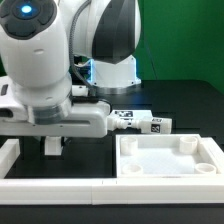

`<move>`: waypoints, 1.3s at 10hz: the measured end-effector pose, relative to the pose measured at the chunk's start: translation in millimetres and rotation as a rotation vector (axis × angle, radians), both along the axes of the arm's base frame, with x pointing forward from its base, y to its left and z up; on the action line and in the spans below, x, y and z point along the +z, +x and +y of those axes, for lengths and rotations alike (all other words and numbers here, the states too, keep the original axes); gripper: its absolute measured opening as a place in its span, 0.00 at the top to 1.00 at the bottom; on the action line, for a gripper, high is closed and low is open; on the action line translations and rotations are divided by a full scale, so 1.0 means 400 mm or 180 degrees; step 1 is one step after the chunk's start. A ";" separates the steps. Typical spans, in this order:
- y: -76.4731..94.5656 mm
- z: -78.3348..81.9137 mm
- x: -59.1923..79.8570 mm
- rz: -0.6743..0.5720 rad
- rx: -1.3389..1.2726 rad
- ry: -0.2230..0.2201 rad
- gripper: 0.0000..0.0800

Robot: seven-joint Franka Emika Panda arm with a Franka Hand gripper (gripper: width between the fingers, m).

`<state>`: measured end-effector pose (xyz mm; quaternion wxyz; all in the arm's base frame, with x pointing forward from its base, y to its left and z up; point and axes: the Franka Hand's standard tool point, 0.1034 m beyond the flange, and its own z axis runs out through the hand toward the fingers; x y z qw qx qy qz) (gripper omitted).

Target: Assemble one leg

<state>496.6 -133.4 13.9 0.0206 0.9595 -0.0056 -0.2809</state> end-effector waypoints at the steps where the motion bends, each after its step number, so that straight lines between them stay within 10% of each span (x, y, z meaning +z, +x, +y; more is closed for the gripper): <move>1: -0.011 0.013 0.000 -0.0002 -0.0007 -0.0015 0.64; 4: -0.012 0.014 0.000 0.0002 -0.0004 -0.0012 0.64; 8: 0.008 -0.003 0.026 0.0616 -0.0095 0.0026 0.22; 13: -0.021 0.026 -0.010 0.1699 -0.0216 -0.0095 0.19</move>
Offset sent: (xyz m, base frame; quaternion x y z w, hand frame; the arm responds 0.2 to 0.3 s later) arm 0.0000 0.0000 0.0000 0.0000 0.0000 0.0000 1.0000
